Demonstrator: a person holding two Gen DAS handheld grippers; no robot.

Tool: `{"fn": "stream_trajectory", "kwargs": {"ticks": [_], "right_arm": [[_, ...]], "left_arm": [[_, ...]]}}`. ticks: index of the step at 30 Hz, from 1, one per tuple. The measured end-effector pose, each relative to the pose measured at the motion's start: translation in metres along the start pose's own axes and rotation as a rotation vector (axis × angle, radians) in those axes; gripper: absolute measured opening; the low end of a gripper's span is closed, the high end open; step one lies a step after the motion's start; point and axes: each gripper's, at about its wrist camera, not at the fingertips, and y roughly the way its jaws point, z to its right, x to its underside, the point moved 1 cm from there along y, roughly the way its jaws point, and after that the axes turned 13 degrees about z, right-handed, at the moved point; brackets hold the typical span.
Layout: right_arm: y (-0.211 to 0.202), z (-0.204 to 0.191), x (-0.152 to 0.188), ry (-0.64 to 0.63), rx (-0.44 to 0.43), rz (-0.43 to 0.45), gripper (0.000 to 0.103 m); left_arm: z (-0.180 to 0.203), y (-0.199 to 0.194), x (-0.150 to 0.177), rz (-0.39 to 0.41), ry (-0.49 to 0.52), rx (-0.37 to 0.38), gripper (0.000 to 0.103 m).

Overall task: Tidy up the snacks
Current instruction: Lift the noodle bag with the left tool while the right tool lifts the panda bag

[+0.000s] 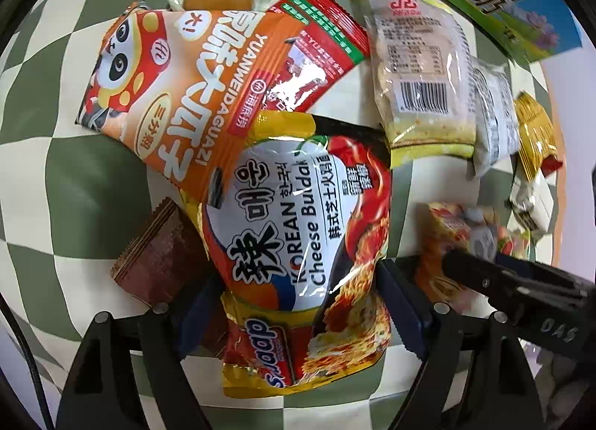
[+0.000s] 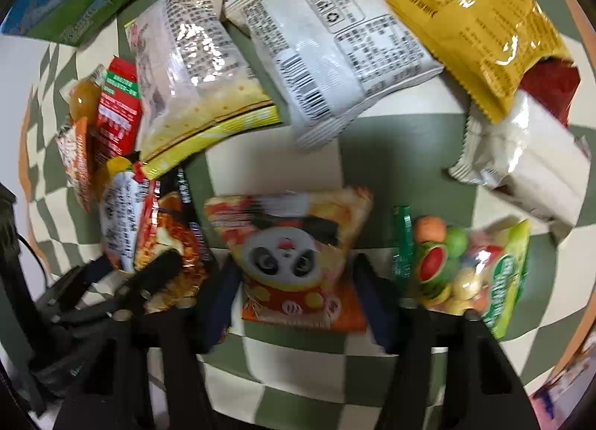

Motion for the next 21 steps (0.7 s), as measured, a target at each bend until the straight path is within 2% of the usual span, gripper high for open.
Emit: {"fn": "stream_trajectory", "kwargs": {"ticks": [1, 2, 4, 5, 6, 7, 8, 11, 13, 15, 17, 21], "right_arm": [[-0.002, 0.000, 0.000, -0.019, 0.024, 0.005, 0.054], [-0.002, 0.000, 0.001, -0.030, 0.037, 0.010, 0.054], [-0.001, 0.004, 0.002, -0.043, 0.039, 0.005, 0.054], [0.000, 0.005, 0.003, -0.047, 0.031, -0.002, 0.055], [0.000, 0.006, 0.004, -0.037, 0.014, 0.000, 0.057], [0.002, 0.007, 0.005, -0.028, 0.000, -0.001, 0.061], [0.004, 0.008, 0.007, -0.023, -0.010, -0.007, 0.067], [0.014, 0.015, 0.012, -0.006, -0.020, -0.033, 0.068], [0.021, 0.015, 0.014, 0.000, -0.012, -0.041, 0.064], [0.022, 0.012, 0.016, -0.020, 0.003, -0.013, 0.054], [0.018, 0.011, 0.020, -0.034, 0.011, 0.002, 0.051], [-0.003, 0.010, 0.027, -0.054, -0.022, 0.010, 0.049]], "left_arm": [[-0.002, -0.001, 0.000, 0.004, -0.017, -0.004, 0.084], [0.006, 0.006, -0.013, 0.004, -0.030, -0.006, 0.086], [0.006, 0.008, -0.017, 0.000, -0.062, -0.008, 0.089], [0.001, 0.029, -0.017, -0.003, -0.076, -0.013, 0.091], [0.003, 0.031, -0.019, -0.008, -0.090, -0.016, 0.091], [0.000, 0.053, -0.024, -0.010, -0.104, -0.022, 0.091], [0.000, 0.056, -0.028, -0.010, -0.118, -0.029, 0.091], [0.001, 0.060, -0.036, 0.025, -0.139, -0.059, 0.085], [0.004, 0.056, -0.037, 0.039, -0.118, -0.078, 0.084], [0.012, 0.053, -0.033, 0.050, -0.080, -0.119, 0.084], [0.019, 0.051, -0.028, 0.055, -0.058, -0.144, 0.084], [0.028, 0.051, -0.024, 0.048, -0.055, -0.135, 0.084]]}}
